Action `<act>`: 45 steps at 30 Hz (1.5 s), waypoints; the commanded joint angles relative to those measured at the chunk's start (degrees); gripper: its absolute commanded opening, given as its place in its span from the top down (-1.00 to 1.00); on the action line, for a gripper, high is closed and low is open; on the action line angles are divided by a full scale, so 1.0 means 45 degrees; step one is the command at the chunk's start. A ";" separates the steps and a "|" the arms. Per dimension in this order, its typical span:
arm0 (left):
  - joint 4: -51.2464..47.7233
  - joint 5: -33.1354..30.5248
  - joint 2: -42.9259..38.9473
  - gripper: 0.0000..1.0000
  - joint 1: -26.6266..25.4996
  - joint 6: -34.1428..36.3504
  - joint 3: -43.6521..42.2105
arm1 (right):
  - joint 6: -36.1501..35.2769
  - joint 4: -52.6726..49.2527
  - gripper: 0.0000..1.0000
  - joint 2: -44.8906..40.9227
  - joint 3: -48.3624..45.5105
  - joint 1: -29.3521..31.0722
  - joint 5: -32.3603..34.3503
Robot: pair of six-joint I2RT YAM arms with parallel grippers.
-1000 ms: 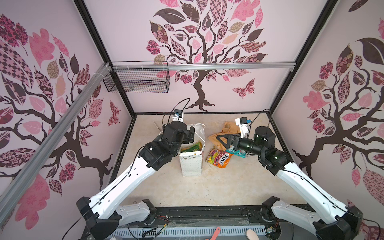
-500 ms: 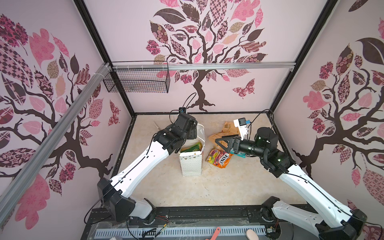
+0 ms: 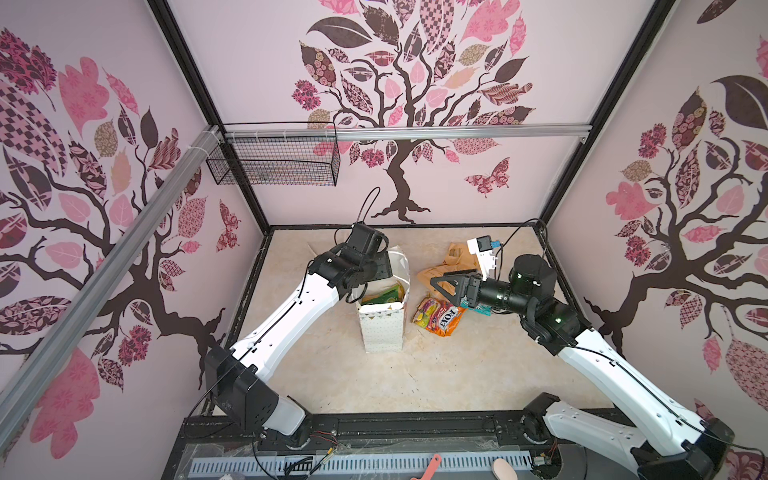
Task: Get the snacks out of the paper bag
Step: 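Raise the right gripper from the pack while the left moves back over the bag, then move the right gripper over the bag opening beside the left gripper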
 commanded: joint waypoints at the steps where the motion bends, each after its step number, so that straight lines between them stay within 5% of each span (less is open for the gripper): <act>1: 0.1081 0.1357 -0.1021 -0.31 0.0006 0.0436 -0.0460 | 0.0017 0.0095 -0.95 0.0125 0.0384 0.0098 -0.0266; 13: 0.2778 0.4702 -0.2385 -0.07 -0.0010 0.0305 0.0048 | -0.0201 0.0249 -0.94 0.1033 0.1135 0.1139 0.0123; 25: -0.0970 -0.1141 -0.3023 -0.24 -0.0056 0.0991 0.0665 | -0.2064 -0.0873 -0.88 0.3375 0.3329 0.2434 0.2231; 34: -0.1387 -0.0766 -0.2935 -0.26 -0.0042 0.1128 0.0197 | -0.2450 -0.1082 -0.56 0.5783 0.4988 0.2957 0.3807; 45: -0.1235 -0.0297 -0.2794 -0.26 -0.0027 0.0795 -0.0055 | -0.1795 0.0277 -0.22 0.7325 0.5638 0.3018 0.3338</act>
